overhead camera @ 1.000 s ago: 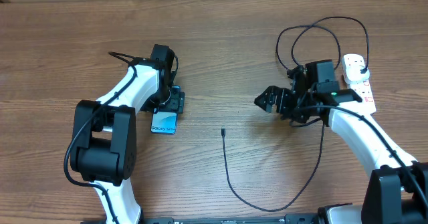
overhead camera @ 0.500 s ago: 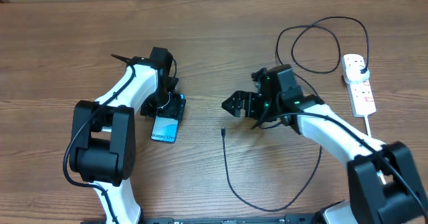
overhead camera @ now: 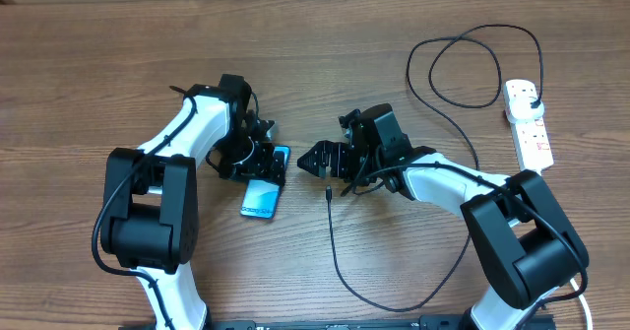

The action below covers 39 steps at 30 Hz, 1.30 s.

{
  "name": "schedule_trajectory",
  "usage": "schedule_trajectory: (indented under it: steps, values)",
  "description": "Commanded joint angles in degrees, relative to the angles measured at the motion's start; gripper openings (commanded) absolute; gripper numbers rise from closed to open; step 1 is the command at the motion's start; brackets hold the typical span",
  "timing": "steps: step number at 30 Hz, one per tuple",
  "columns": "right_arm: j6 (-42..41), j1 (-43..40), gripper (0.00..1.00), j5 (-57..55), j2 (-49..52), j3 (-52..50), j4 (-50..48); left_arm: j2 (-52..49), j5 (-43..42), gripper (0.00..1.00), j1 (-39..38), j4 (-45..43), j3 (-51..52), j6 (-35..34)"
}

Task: Plug charger to phone and switch on socket
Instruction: 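Grasp the phone's bottom edge with the right gripper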

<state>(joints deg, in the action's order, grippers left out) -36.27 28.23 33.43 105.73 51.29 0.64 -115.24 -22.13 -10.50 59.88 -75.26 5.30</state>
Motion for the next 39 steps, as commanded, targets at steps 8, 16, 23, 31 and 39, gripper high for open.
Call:
schedule_trajectory:
  steps: [8, 16, 23, 31, 39]
  values:
    - [-5.0, 0.3, 1.0, -0.4, 0.9, -0.3, -3.1, -4.7, -10.3, 0.83, -0.8, -0.6, 3.1, 5.2]
    - [-13.9, 0.3, 0.99, -1.0, 0.9, -0.3, -2.0, -4.7, -13.9, 0.83, -0.8, -0.2, 3.1, 7.6]
    - [-19.3, 0.7, 0.83, -2.9, 0.9, -0.3, -3.1, -4.7, -16.3, 0.83, -0.8, -0.2, 3.1, 8.6]
    - [-21.2, 2.5, 0.52, -2.8, 0.9, -0.3, -3.1, -4.7, -19.3, 0.83, -0.8, -2.0, 3.1, 9.0]
    - [-21.2, 4.4, 0.44, -6.9, 0.9, -0.3, -3.1, -4.7, -19.5, 0.83, -0.8, -2.3, 3.1, 9.0]
